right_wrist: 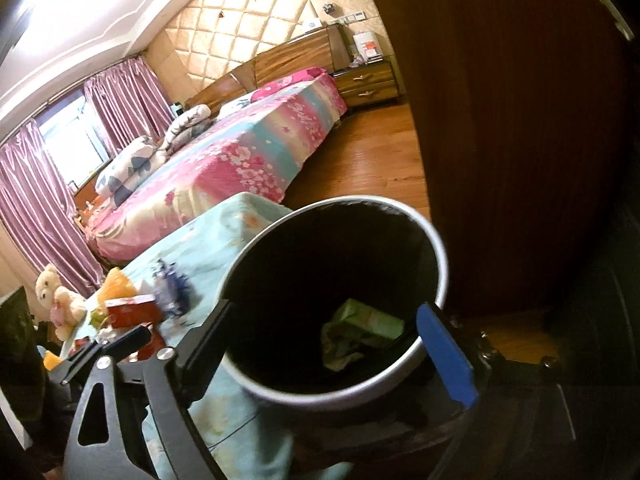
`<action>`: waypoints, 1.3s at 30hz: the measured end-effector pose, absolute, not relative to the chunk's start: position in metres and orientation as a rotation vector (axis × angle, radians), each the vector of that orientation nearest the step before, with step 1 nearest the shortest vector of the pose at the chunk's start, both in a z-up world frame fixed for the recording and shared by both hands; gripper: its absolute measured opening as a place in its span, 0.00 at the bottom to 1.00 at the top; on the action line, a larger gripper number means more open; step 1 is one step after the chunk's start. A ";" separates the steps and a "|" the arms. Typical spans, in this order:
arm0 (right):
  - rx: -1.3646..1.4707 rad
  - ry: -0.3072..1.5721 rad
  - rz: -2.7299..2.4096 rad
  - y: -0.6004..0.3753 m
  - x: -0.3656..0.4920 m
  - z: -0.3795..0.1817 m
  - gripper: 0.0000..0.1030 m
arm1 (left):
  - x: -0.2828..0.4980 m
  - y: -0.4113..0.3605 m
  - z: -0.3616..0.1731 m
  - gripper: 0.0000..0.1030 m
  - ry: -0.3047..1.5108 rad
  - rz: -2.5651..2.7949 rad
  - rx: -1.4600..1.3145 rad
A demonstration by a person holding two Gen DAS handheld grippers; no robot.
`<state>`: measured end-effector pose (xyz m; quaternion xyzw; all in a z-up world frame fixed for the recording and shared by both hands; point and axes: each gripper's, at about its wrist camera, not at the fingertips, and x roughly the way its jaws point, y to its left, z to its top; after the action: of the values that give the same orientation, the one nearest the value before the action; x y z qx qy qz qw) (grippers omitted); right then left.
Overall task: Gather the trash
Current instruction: 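Carry both items over the white trash bin and open both tools to drop them, then grasp the crumpled white bag with the left tool while the right tool grasps the red snack bag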
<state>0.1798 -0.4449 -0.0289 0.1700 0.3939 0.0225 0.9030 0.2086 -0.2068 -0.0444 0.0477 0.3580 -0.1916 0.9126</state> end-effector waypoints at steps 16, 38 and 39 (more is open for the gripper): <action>0.350 0.852 0.180 -0.368 0.148 -0.044 0.92 | 0.153 -0.123 -0.041 0.69 0.752 -0.230 -0.027; 0.348 0.910 0.286 -0.300 0.156 -0.065 0.92 | 0.154 -0.058 -0.045 0.69 0.790 -0.134 -0.126; 0.354 0.904 0.294 -0.299 0.158 -0.066 0.92 | 0.156 -0.057 -0.046 0.69 0.792 -0.136 -0.129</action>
<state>0.1583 -0.2989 -0.0658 0.1693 0.4331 0.1410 0.8740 0.1563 -0.0568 -0.0458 -0.0627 0.3850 -0.0661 0.9184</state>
